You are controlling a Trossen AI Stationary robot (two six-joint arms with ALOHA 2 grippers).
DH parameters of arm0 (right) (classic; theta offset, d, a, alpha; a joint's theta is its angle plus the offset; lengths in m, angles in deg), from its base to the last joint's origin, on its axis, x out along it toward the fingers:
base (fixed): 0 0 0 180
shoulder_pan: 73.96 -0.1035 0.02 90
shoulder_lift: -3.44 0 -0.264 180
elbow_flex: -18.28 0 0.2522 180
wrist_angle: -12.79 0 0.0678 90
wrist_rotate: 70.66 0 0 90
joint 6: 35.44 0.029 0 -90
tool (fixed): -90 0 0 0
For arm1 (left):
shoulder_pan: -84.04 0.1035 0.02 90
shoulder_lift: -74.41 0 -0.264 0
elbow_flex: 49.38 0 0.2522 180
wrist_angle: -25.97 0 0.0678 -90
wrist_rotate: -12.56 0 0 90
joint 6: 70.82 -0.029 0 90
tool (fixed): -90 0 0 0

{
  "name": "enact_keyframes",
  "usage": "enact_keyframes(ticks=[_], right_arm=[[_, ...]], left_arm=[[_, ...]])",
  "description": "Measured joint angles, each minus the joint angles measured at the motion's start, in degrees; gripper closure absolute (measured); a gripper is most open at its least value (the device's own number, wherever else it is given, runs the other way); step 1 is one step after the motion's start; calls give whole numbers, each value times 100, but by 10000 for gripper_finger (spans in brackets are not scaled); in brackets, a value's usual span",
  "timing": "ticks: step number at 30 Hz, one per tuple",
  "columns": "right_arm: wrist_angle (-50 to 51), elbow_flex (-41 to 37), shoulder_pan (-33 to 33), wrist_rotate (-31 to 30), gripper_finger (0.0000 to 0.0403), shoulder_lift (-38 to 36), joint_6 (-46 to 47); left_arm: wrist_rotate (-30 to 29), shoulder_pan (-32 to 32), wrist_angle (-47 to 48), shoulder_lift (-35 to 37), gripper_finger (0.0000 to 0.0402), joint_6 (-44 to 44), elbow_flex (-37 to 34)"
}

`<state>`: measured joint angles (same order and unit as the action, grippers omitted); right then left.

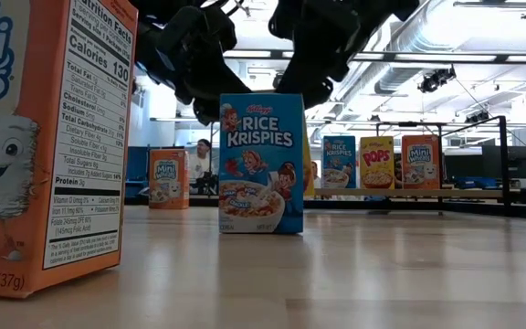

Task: Stack cereal on shelf
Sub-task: Put the top yellow cereal box on the shelf

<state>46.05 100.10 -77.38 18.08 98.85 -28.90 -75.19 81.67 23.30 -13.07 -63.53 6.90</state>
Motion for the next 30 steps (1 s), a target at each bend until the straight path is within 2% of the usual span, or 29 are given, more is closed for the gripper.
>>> enact_keyframes(ticks=[7, 12, 22, 30], right_arm=[[-82, 2, 88, 453, 197, -7, -58], [-82, 2, 94, 522, 244, -7, -143], [-111, 2, 94, 571, 259, -14, -114], [-49, 4, 100, 641, 260, -260, -202]], left_arm=[[4, 10, 17, 0, 214, 4, 0], [-55, 9, 1, 0, 214, 21, 0], [-142, 4, 1, 186, 198, 6, -7], [-189, 26, 225, 1220, 176, -150, -230]])
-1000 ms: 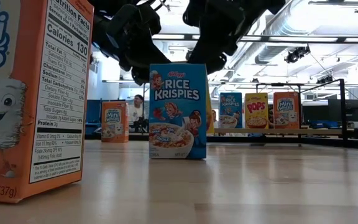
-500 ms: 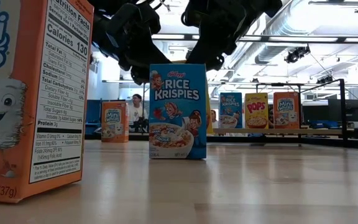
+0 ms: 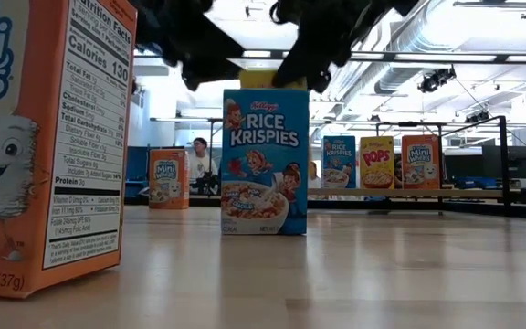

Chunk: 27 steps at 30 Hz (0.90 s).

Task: Stack cereal on shelf
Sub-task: Put the top yellow cereal box on the shelf

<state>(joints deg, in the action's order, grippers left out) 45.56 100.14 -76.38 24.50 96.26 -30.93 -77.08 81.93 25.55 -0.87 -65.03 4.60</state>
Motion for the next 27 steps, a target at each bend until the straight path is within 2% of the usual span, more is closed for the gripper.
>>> enact_keyframes(ticks=[3, 8, 13, 16, 22, 27], right_arm=[[165, 7, 62, -29, 260, -302, -53], [1107, 11, 341, -351, 260, -1187, -245], [2441, 13, 1008, -979, 260, -2129, -894], [2699, -184, 1589, -1165, 260, -2690, -1391], [1940, -1279, 3196, -314, 260, -3612, -2202], [1630, -1902, 4315, 245, 261, -3624, -2750]], left_arm=[[8, 60, -102, 485, 174, 8, -401], [151, 167, -1057, 1094, 179, 236, -1313], [192, 308, -1699, 1447, 190, 399, -1952], [133, 372, -2065, 1540, 195, 364, -2193], [83, 518, -2260, 1534, 197, 324, -2277], [85, 640, -2264, 1534, 197, 360, -2274]])
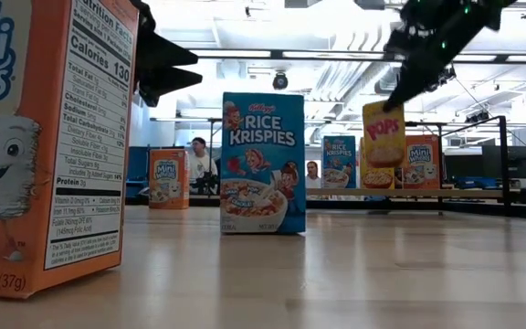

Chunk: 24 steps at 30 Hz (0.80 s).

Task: Stack cereal on shelf
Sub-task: Put the top yellow cereal box on the shelf

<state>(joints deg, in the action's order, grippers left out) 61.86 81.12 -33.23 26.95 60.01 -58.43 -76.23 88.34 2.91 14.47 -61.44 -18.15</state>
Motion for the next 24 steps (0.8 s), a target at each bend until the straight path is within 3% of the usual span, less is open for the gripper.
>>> enact_keyframes(ticks=[4, 9, 20, 24], right_arm=[[-242, -122, 673, 545, 261, 182, -260], [-465, -122, 1103, 619, 261, 548, -435], [-832, -104, 1215, 497, 259, 1176, -410], [-823, -102, 1211, 295, 237, 1196, -410]], left_arm=[[0, 69, 4, 0, 198, 84, 0], [2, 101, 6, 0, 198, 92, 0], [2, 101, 80, 0, 198, 94, 2], [2, 99, 105, 0, 198, 95, 2]])
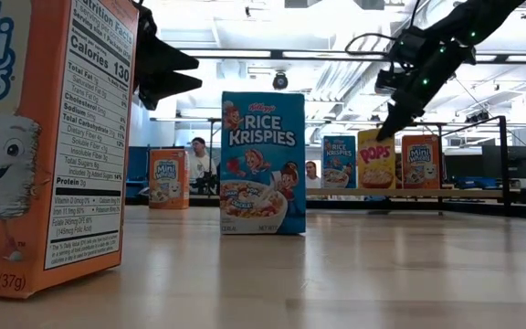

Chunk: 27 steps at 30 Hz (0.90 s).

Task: Stack cereal on shelf
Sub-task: Put the top yellow cereal box on the shelf

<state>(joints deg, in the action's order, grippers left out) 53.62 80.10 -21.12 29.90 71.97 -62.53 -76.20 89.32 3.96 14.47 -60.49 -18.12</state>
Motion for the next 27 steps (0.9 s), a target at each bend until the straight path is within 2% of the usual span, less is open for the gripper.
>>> enact_keyframes(ticks=[9, 14, 22, 27], right_arm=[[115, -17, 2, -400, 177, 13, 127], [115, -17, -2, -415, 175, -38, 141], [287, -17, -250, -1073, 173, -420, 261], [537, -17, -435, -1158, 173, -699, 480]], left_arm=[[1, 0, 0, 0, 198, 1, 0], [2, 0, 0, 0, 198, 1, 0], [2, 0, 0, 0, 198, 1, 2], [2, 0, 0, 0, 198, 1, 2]])
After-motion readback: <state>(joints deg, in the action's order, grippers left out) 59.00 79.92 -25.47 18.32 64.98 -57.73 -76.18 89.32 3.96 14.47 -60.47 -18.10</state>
